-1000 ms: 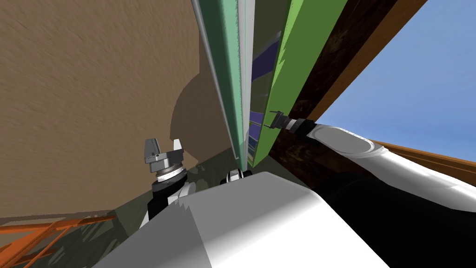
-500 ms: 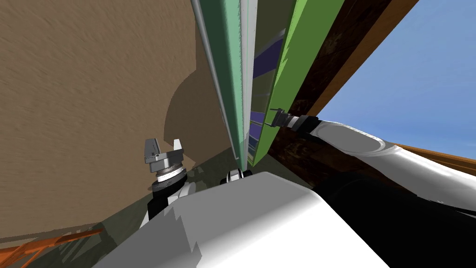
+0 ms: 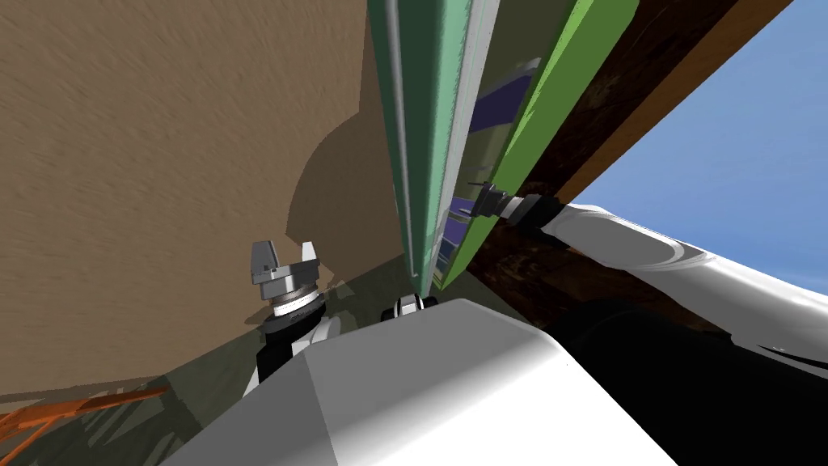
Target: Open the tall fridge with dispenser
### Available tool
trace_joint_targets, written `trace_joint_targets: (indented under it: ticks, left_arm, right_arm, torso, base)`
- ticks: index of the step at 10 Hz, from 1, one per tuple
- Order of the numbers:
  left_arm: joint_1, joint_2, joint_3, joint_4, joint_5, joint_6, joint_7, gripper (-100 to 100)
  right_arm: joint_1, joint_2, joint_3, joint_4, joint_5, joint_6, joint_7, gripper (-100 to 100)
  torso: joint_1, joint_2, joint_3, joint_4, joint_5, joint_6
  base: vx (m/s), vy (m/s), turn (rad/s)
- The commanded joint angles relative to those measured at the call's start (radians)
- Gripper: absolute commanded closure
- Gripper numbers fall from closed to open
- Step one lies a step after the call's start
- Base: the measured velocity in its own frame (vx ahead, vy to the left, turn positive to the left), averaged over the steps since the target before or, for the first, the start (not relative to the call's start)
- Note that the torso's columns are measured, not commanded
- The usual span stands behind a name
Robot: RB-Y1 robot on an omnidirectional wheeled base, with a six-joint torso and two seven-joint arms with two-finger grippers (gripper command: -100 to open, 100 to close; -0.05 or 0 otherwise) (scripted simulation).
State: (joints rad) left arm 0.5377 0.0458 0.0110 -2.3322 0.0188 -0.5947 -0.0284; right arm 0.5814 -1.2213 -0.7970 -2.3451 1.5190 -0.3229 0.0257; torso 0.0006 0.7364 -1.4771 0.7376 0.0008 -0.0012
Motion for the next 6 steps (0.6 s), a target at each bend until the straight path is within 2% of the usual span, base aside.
trace_joint_targets:
  ticks: [1,2,3,4,6]
  left_arm:
    - [0.0,0.0,0.0,0.0,0.0,0.0,0.0,0]
    - [0.0,0.0,0.0,0.0,0.0,0.0,0.0,0]
    - [0.0,0.0,0.0,0.0,0.0,0.0,0.0,0]
    - [0.0,0.0,0.0,0.0,0.0,0.0,0.0,0]
    - [0.0,0.0,0.0,0.0,0.0,0.0,0.0,0]
  right_arm:
    - [0.0,0.0,0.0,0.0,0.0,0.0,-0.001,100]
    - [0.004,-0.002,-0.007,0.019,0.001,-0.001,0.001,100]
    - [0.008,-0.004,-0.014,0.038,0.002,-0.002,0.004,100]
    - [0.008,-0.004,-0.014,0.038,0.002,-0.002,0.004,100]
    - [0.016,-0.007,-0.029,0.077,0.004,-0.004,0.008,100]
  torso:
    - [-0.009,0.003,0.003,0.001,-0.004,0.001]
    - [-0.008,0.004,0.003,0.001,-0.004,0.002]
    - [0.003,0.004,0.003,0.001,-0.001,0.002]
    - [0.014,0.001,0.001,0.0,0.004,0.001]
    - [0.003,0.001,0.0,0.0,0.001,0.0]
  base:
    - [0.001,0.018,0.001]
    - [-0.016,0.149,-0.075]
    - [0.037,0.333,-0.132]
    - [0.022,0.329,-0.056]
    - [0.028,0.329,-0.102]
